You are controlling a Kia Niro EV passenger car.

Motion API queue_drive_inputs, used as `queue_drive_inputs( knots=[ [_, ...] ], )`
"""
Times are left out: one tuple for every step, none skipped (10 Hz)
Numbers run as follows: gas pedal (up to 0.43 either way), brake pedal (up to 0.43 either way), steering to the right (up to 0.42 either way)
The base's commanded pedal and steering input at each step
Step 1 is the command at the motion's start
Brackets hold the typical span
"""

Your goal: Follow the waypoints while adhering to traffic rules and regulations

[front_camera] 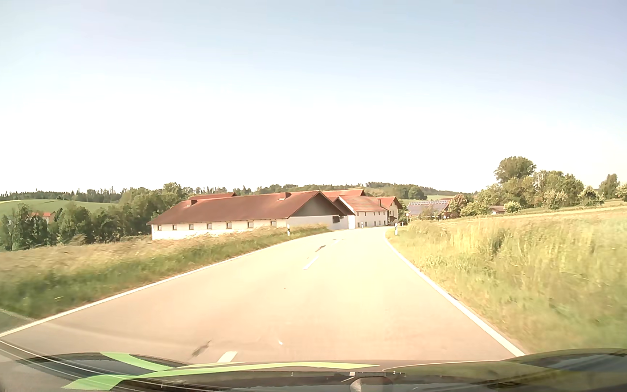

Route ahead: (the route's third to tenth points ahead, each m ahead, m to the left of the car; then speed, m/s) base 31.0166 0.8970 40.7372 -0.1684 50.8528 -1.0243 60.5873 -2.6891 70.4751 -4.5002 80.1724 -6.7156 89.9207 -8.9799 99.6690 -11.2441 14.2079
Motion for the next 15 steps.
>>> queue_drive_inputs(
  knots=[
    [0.028, 0.000, 0.017],
    [0.039, 0.000, 0.017],
    [0.039, 0.000, 0.017],
    [0.047, 0.000, 0.017],
    [0.067, 0.000, 0.017],
    [0.079, 0.000, 0.015],
    [0.079, 0.000, 0.015],
    [0.079, 0.000, 0.015],
    [0.079, 0.000, 0.014],
    [0.079, 0.000, 0.014],
    [0.079, 0.000, 0.014],
    [0.079, 0.000, 0.013],
    [0.079, 0.000, 0.009],
    [0.079, 0.000, 0.005],
    [0.079, 0.000, 0.005]
  ],
)
